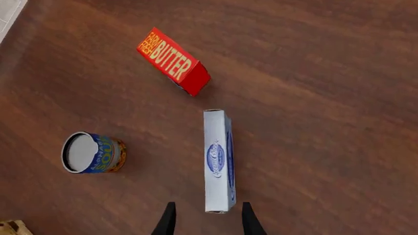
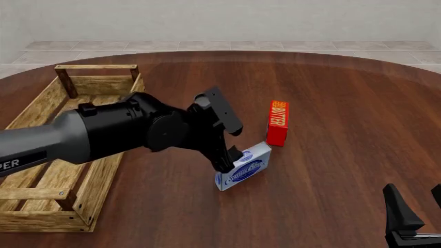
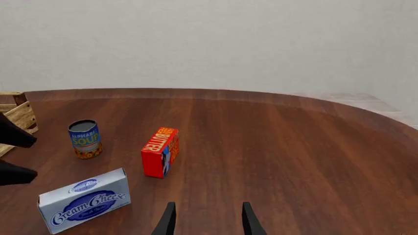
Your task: Pick up the cream cheese and put it in the tray.
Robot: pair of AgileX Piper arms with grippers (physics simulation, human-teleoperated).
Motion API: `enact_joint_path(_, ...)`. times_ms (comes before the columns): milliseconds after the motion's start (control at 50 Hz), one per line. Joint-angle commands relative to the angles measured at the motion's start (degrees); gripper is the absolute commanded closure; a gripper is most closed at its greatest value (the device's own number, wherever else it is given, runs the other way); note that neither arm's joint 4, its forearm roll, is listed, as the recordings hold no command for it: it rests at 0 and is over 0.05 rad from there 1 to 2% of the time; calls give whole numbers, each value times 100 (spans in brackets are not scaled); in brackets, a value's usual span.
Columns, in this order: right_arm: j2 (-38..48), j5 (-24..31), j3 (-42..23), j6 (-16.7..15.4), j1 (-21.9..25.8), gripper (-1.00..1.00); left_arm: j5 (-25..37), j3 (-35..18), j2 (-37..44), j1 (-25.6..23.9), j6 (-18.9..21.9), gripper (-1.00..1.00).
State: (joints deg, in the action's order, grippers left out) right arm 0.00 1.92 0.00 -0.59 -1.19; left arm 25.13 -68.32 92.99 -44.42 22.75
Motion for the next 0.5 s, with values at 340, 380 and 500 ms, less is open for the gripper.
enact_joint_path(340,0,15,0,52,-15,-100,77,-308,540,-117,35,-100)
enact_joint_path(380,0,18,0,58,-18,-100,88,-333,576,-117,10,-100)
enact_joint_path(500,0,19,0,67,-21,-100,63,-365,672,-141,-29,-100)
